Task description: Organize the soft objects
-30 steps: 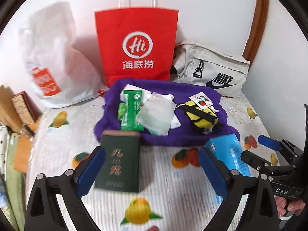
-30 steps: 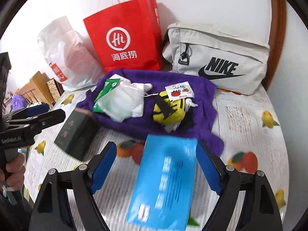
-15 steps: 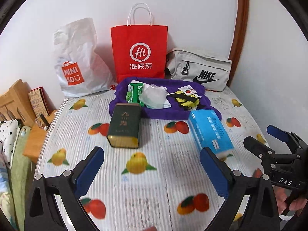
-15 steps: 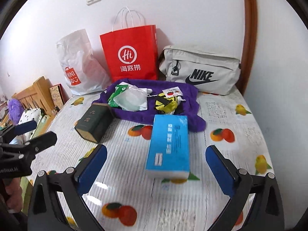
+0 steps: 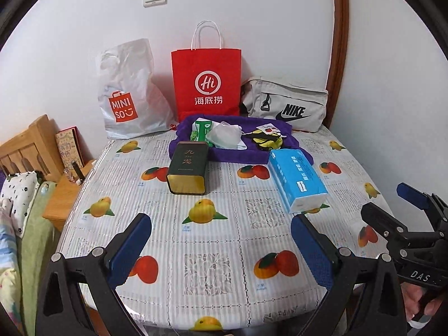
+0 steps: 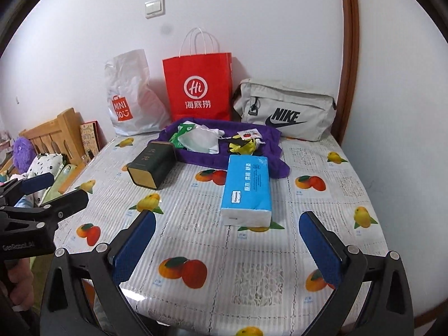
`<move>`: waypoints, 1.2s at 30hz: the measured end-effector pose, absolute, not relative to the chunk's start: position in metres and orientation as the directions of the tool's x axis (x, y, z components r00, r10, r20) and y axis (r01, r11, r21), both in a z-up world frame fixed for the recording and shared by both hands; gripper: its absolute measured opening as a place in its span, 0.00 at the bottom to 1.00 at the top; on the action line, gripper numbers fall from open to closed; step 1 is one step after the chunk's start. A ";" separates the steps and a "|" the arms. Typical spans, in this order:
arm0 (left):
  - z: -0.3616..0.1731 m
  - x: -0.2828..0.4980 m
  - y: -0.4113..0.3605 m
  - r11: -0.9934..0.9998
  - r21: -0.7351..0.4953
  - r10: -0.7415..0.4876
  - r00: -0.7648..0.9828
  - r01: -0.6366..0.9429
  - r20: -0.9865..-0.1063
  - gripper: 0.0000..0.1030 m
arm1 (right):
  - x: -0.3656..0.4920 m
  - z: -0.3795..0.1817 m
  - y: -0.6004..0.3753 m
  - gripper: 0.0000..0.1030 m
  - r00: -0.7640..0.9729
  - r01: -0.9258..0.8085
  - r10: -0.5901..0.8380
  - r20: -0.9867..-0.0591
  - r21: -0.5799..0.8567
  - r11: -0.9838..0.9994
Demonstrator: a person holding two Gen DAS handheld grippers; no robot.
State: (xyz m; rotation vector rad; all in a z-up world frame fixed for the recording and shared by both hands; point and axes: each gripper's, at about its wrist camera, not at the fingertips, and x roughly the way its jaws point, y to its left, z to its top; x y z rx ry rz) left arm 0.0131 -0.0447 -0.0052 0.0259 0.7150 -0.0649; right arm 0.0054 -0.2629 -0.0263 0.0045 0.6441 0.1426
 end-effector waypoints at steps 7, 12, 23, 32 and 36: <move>-0.003 0.001 -0.042 0.999 -0.003 -0.043 0.757 0.054 -0.651 0.98 | -0.012 -0.027 -0.269 0.98 0.799 -0.100 0.105 -0.592 0.042 0.994; -0.003 0.001 -0.040 0.998 -0.005 -0.047 0.757 0.057 -0.652 0.98 | -0.015 -0.027 -0.269 0.98 0.797 -0.097 0.099 -0.596 0.036 0.995; -0.003 -0.004 -0.038 0.999 0.005 -0.035 0.753 0.051 -0.657 0.98 | -0.017 -0.028 -0.266 0.98 0.795 -0.100 0.102 -0.598 0.038 0.994; -0.003 -0.003 -0.037 0.999 0.012 -0.027 0.750 0.046 -0.661 0.98 | -0.017 -0.029 -0.262 0.98 0.792 -0.102 0.105 -0.601 0.040 0.994; -0.002 -0.003 -0.037 0.999 0.010 -0.025 0.752 0.043 -0.658 0.98 | -0.016 -0.030 -0.263 0.98 0.789 -0.101 0.104 -0.605 0.040 0.994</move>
